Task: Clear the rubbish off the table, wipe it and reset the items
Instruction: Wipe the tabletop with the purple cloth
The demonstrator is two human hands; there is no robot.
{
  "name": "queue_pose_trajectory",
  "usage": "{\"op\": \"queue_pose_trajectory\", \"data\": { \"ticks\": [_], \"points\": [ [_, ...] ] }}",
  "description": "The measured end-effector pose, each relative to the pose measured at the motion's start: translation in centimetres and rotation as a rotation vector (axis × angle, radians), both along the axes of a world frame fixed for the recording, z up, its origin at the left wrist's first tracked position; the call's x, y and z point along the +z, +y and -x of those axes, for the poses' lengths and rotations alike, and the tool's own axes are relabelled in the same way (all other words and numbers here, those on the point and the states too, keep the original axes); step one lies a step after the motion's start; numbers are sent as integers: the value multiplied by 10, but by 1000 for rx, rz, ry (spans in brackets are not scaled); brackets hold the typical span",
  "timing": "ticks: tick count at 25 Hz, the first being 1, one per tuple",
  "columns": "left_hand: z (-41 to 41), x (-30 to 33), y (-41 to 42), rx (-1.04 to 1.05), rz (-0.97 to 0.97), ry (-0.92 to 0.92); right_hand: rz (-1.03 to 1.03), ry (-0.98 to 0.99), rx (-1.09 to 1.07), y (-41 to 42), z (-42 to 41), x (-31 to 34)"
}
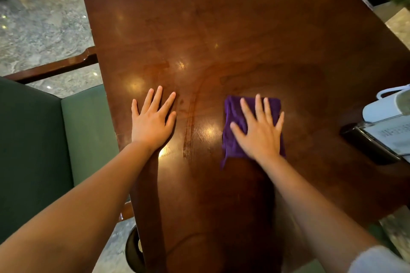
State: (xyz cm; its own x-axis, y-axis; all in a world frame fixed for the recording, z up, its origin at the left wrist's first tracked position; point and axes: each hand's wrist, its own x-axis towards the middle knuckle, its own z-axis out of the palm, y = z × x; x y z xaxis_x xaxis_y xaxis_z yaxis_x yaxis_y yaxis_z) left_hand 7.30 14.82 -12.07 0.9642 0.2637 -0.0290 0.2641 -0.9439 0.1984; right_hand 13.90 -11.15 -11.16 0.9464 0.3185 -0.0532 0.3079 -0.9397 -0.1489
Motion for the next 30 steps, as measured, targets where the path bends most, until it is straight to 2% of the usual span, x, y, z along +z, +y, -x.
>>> {"op": "queue_pose_trajectory", "data": {
  "ticks": [4,7,12,18,21,26,30],
  "points": [
    [0,-3,1,13,-3,-2,10,50,-225,28,-104,-2],
    [-1,-3,0,8,1,-2,37,70,-140,53,-126,-1],
    [-1,-1,2,-6,34,8,-1,21,323,76,-45,-2],
    [-1,0,3,-20,39,26,-33,17,565,45,65,2],
    [-1,2,1,-22,23,64,-28,58,604,23,115,4],
    [4,4,-4,-30,-9,110,-56,130,552,-3,193,6],
    [4,5,-3,-41,-17,115,-29,119,498,-6,213,7]
  ]
}}
